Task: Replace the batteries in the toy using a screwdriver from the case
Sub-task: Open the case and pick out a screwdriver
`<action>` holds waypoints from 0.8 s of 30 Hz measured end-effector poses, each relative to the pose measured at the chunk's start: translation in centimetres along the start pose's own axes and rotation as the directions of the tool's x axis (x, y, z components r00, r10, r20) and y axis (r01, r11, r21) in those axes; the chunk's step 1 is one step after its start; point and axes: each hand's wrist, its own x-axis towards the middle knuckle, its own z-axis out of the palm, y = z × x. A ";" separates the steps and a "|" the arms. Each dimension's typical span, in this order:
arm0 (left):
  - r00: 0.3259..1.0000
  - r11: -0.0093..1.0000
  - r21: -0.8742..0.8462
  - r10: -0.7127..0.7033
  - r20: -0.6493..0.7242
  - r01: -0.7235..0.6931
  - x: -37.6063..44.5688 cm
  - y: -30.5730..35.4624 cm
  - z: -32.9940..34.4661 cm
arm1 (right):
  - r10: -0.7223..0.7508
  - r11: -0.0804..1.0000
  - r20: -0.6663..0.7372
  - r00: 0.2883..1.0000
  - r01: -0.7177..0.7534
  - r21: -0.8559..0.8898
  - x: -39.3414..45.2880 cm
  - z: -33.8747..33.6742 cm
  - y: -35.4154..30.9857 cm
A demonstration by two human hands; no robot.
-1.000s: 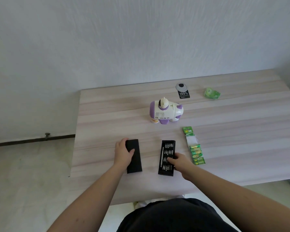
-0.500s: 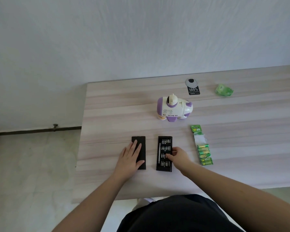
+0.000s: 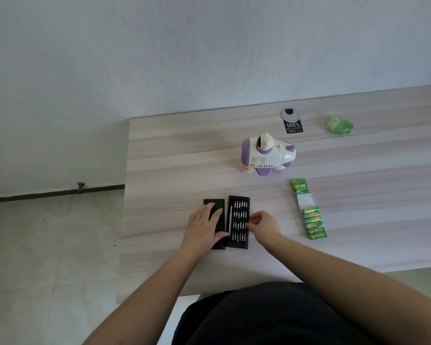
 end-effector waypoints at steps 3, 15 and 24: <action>0.999 0.999 -0.028 0.044 0.019 -0.043 0.6 0.7 -0.5 | -0.018 0.999 -0.012 1.000 0.018 -0.031 0.1 0.1 -0.3; 0.979 0.993 -0.013 0.117 0.164 -0.117 2.5 1.0 -1.0 | -0.045 0.997 -0.011 0.999 0.044 -0.065 0.5 0.1 0.3; 0.981 0.996 -0.038 0.083 0.177 -0.078 2.3 1.3 -0.7 | -0.072 0.995 0.008 0.997 0.073 -0.068 1.1 -0.3 0.7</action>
